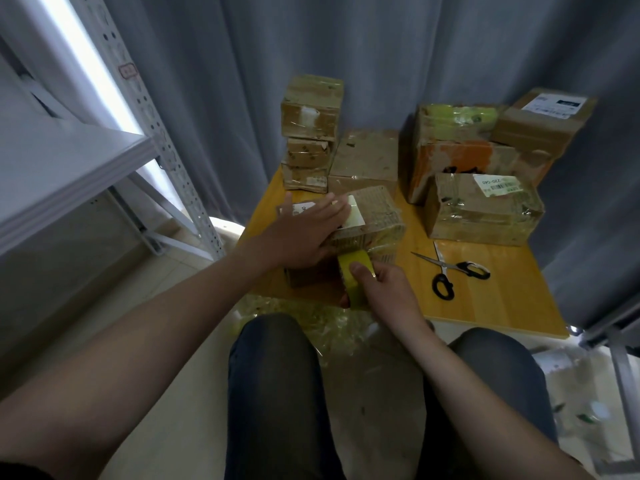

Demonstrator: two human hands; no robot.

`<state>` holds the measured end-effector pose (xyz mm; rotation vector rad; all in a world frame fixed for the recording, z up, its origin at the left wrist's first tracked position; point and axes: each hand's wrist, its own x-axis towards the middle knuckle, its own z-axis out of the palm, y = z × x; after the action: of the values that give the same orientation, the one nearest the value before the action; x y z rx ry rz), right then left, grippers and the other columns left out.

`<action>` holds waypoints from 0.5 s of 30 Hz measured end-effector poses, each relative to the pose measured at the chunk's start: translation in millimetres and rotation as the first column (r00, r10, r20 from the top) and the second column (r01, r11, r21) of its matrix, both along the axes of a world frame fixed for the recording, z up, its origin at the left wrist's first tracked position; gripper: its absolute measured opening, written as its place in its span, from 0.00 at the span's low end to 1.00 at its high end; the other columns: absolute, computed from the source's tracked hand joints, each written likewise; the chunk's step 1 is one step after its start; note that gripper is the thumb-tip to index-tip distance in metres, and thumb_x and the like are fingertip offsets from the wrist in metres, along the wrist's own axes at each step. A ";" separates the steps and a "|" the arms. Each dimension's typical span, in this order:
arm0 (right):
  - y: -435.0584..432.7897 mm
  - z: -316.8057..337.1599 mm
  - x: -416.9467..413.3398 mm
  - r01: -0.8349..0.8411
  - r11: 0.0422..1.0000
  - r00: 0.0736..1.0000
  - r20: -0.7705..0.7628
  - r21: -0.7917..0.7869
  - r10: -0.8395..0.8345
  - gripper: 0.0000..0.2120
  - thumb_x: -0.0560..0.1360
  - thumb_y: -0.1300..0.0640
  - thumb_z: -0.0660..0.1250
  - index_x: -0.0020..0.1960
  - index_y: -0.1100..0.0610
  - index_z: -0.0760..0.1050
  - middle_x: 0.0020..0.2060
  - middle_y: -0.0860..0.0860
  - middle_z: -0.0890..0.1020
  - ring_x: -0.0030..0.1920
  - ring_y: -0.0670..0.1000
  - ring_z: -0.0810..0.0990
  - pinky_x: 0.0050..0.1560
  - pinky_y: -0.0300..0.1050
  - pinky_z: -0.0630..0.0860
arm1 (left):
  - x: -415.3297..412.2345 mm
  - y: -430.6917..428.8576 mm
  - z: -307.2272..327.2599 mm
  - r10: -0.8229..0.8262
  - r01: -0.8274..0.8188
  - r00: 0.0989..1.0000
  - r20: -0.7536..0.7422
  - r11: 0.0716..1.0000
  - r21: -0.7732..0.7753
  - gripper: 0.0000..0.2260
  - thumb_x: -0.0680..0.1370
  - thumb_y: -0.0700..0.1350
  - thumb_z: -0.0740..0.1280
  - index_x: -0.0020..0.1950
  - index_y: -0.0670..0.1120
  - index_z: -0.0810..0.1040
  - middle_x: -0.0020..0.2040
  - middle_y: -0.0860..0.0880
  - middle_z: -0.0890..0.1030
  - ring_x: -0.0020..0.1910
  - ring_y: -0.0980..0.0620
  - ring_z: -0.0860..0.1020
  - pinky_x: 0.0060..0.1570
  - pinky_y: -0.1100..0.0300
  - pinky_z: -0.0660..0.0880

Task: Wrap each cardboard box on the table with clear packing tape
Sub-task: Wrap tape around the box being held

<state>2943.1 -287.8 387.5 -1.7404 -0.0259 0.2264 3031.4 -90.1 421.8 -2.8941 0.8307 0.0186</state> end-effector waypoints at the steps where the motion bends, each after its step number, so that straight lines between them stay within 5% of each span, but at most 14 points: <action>1: -0.3 0.8 -0.1 0.000 1.000 1.000 -0.003 0.009 0.000 0.15 0.85 0.52 0.62 0.46 0.58 0.82 0.33 0.55 0.87 0.35 0.52 0.87 0.39 0.39 0.80 | -3.5 1.1 -3.0 -0.045 0.045 0.998 0.041 0.999 -0.019 0.31 0.84 0.56 0.58 0.84 0.55 0.47 0.84 0.56 0.45 0.83 0.52 0.43 0.70 0.21 0.52; 7: 0.6 1.8 -0.8 0.006 0.999 1.000 -0.006 0.043 -0.006 0.13 0.85 0.53 0.62 0.47 0.55 0.81 0.33 0.55 0.86 0.34 0.51 0.86 0.36 0.36 0.78 | -12.0 4.2 -5.0 -0.089 0.094 0.995 0.054 0.989 -0.114 0.29 0.85 0.49 0.61 0.80 0.68 0.50 0.80 0.67 0.57 0.83 0.52 0.48 0.69 0.21 0.51; 15: -0.1 -5.0 -3.8 0.015 1.000 0.998 0.060 0.020 -0.017 0.12 0.85 0.53 0.62 0.51 0.58 0.81 0.35 0.54 0.87 0.37 0.52 0.88 0.41 0.44 0.82 | -12.7 3.3 -3.7 -0.077 0.087 0.995 0.068 0.985 -0.149 0.27 0.85 0.50 0.60 0.79 0.70 0.52 0.79 0.66 0.61 0.83 0.51 0.52 0.71 0.26 0.52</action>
<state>2939.3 -287.9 382.5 -1.7267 -0.0578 0.1614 3018.6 -86.8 418.1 -2.9800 0.9797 -0.1489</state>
